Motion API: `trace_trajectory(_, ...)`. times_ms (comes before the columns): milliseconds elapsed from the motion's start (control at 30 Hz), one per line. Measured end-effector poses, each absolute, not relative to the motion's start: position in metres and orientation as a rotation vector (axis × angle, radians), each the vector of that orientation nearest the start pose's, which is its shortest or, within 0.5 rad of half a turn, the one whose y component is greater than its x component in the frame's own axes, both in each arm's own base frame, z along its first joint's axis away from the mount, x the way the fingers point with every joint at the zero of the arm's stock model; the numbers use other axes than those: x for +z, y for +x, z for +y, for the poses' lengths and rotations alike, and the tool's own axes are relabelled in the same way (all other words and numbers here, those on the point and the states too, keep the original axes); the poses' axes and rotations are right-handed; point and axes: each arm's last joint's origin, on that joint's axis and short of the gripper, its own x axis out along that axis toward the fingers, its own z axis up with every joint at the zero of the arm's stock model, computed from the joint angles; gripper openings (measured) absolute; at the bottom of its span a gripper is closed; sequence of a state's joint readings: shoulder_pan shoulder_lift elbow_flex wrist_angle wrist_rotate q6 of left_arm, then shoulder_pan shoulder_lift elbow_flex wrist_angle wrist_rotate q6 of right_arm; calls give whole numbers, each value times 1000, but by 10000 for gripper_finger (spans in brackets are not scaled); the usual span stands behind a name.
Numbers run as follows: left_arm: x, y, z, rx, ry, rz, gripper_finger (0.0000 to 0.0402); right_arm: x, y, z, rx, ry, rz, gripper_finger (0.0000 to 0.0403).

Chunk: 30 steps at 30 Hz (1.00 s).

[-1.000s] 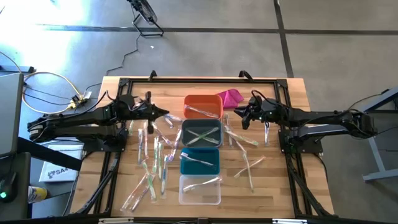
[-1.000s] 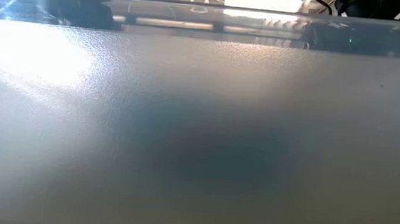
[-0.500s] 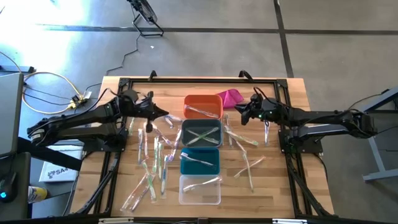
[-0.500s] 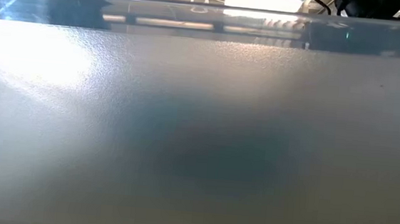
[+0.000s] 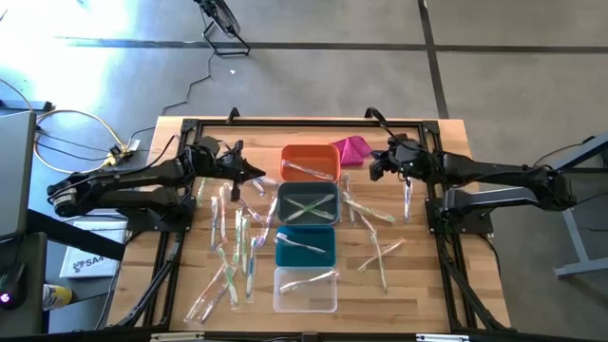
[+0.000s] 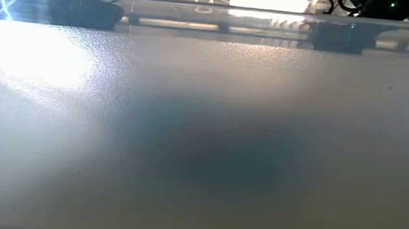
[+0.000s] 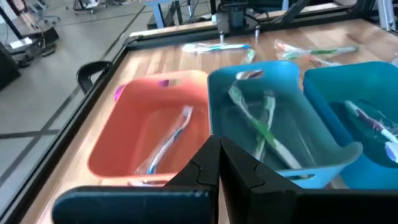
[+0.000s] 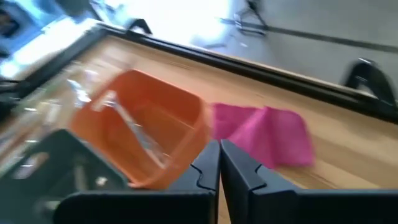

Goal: Pick & Place Toothbrushes
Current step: Put the blue toothbrush into the orange bin

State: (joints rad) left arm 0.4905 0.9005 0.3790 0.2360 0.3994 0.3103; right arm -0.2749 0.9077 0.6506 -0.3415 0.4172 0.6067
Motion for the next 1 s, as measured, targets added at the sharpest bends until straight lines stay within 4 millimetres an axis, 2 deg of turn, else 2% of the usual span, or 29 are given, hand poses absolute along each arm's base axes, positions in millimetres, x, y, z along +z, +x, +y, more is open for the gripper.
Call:
trace_trajectory(133,213,170,84,81,154,270,1,253,171,-62,-930,551,458,3)
trace_trajectory(300,213,167,89,111,137,272,1,245,172,-63,-1027,596,579,3)
trace_trajectory(500,213,167,90,121,120,273,1,224,178,-65,-1119,649,750,3)
trace_trajectory(733,213,167,90,121,120,274,1,199,176,-63,-1205,869,977,3)
trace_trajectory(1000,213,167,90,122,121,275,1,186,176,-63,-1262,847,1117,3)
